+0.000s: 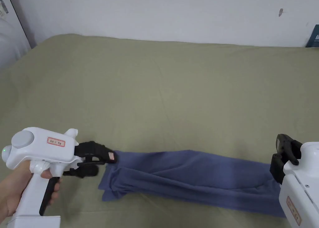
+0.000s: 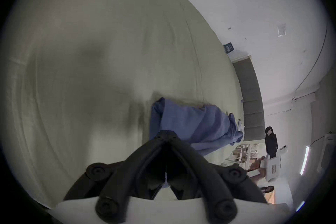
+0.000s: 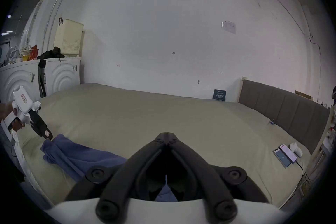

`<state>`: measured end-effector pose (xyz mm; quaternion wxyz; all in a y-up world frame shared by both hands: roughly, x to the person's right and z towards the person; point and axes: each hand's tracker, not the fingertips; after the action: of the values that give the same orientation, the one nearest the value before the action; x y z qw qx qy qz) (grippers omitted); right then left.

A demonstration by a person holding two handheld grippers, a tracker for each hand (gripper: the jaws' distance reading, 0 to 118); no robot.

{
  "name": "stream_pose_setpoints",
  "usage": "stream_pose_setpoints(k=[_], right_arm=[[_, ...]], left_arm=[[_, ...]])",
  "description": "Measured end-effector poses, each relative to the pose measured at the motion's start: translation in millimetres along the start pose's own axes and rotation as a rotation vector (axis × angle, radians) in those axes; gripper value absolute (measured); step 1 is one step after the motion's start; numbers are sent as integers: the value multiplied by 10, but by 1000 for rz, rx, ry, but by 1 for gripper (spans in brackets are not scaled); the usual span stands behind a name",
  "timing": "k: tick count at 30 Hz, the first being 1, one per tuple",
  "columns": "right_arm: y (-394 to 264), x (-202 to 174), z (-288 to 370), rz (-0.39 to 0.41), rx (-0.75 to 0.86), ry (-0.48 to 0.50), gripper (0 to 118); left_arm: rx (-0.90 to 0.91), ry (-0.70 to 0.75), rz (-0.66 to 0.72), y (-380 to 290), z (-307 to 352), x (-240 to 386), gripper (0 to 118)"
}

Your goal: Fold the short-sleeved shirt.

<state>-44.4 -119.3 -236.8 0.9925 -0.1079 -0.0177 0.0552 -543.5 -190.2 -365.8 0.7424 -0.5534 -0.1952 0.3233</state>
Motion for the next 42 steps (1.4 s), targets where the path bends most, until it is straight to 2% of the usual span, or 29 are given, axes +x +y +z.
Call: stream_pose_setpoints(k=[6,12,14,15,16,17,18,26,33,42], right_arm=[[-17,23,-31,10,-17,6,0],[3,97,-43,-12,-22,5,0],[10,120,-30,-11,-20,3,0],[17,138,-19,-10,-21,4,0],[24,156,-4,-11,-20,4,0],[32,171,12,-15,-17,2,0],[42,186,32,-21,-13,4,0],[105,271,113,-40,-3,6,0],[143,300,131,-46,8,18,0],[174,333,165,-60,8,31,0]], left_arm=[[-16,-116,28,-69,-262,-33,118],[-40,-180,58,-75,-541,131,117],[-27,-101,27,-94,-582,247,112],[-24,-81,14,-53,-566,269,103],[-20,-90,23,-45,-526,283,78],[5,-57,27,-29,-470,267,17],[28,-23,48,-26,-468,237,5],[94,-36,84,-207,-21,145,5],[179,80,90,-151,639,40,5],[174,145,13,-178,582,889,5]])
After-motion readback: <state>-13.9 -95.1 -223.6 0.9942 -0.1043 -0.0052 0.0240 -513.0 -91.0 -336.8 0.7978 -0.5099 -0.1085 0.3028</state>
